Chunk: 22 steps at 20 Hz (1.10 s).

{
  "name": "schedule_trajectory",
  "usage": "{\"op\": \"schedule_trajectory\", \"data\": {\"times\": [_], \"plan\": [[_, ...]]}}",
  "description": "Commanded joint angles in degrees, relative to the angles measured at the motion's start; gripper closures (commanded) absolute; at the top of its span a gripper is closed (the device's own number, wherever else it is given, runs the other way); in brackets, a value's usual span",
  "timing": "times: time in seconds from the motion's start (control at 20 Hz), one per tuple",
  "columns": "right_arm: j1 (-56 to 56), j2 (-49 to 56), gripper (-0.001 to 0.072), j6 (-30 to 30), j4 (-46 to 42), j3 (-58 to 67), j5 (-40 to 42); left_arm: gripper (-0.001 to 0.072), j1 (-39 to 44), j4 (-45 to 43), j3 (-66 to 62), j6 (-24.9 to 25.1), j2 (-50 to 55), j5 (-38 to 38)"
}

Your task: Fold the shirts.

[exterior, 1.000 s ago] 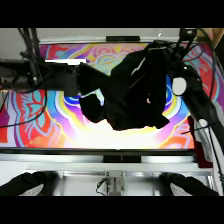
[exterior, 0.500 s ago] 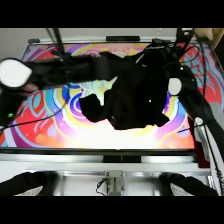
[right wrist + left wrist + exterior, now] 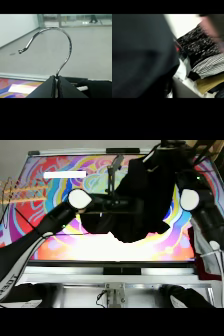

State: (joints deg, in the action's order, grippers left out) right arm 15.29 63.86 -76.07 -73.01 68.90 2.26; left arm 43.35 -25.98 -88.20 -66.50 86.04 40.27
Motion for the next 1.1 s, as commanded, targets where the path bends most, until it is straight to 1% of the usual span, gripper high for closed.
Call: {"op": "schedule_trajectory", "data": {"times": [0.0, 0.05, 0.1, 0.2, 0.3, 0.35, 0.4, 0.45, 0.6, 0.65, 0.7, 0.75, 0.8, 0.85, 1.05], "plan": [[0.96, -4.94, 0.0647, 0.85, 0.17, 0.07, -2.34, 0.0172, -0.79, 0.0, -0.17, 2.54, 1.31, 5.81], [0.96, -5.95, 0.0647, 1.14, 0.26, 0.07, -2.34, 0.0134, -1.44, -0.02, -0.44, 2.34, 0.92, 9.51], [0.94, -6.75, 0.0647, 1.31, 0.2, 0.07, -2.34, 0.0125, -2.27, -0.02, -0.83, 2.27, 0.33, 13.49], [0.94, -8.04, 0.0647, 2.67, 0.22, 0.07, -2.34, 0.0126, -4.5, -0.02, -2.08, 2.14, -2.36, 22.99], [0.94, -8.85, 0.0648, 3.3, 0.22, 0.07, -2.32, 0.0126, -6.16, -0.79, -3.85, 2.12, -6.45, 29.03], [0.9, -8.94, 0.0647, 3.3, 0.22, 0.07, -2.29, 0.0127, -6.62, -3.67, -4.94, 1.05, -9.09, 30.8], [0.9, -8.92, 0.0647, 3.32, 0.22, 0.07, -2.36, 0.0127, -6.67, -8.81, -5.86, -1.22, -11.65, 31.41], [0.9, -8.92, 0.0647, 3.34, 0.2, 0.07, -2.62, 0.0127, -6.54, -15.72, -6.43, -4.04, -14.47, 31.5], [0.9, -8.92, 0.0647, 4.44, -0.17, 0.09, -3.43, 0.0127, -6.56, -37.7, -6.54, -14.38, -20.5, 31.26], [0.9, -8.92, 0.0647, 4.81, -0.17, 0.09, -4.02, 0.0127, -6.56, -44.0, -6.54, -16.81, -21.38, 30.62], [0.9, -8.92, 0.0647, 4.81, -0.46, 0.15, -4.76, 0.0127, -6.56, -48.22, -6.51, -17.81, -21.38, 29.07], [0.92, -8.92, 0.0647, 4.83, -1.31, 0.5, -6.19, 0.0126, -6.38, -51.32, -6.51, -18.21, -20.65, 26.6], [0.96, -8.92, 0.0647, 4.81, -2.03, 0.79, -7.21, 0.0097, -6.12, -53.18, -6.51, -18.16, -19.41, 24.0], [0.96, -8.92, 0.0647, 4.83, -2.91, 1.11, -7.96, -0.0002, -5.57, -54.55, -6.51, -17.84, -17.81, 22.08], [0.94, -8.92, 0.0647, 4.74, -7.72, 2.95, -13.44, -0.0002, -3.41, -56.06, -6.54, -8.55, -12.46, 19.87]]}}
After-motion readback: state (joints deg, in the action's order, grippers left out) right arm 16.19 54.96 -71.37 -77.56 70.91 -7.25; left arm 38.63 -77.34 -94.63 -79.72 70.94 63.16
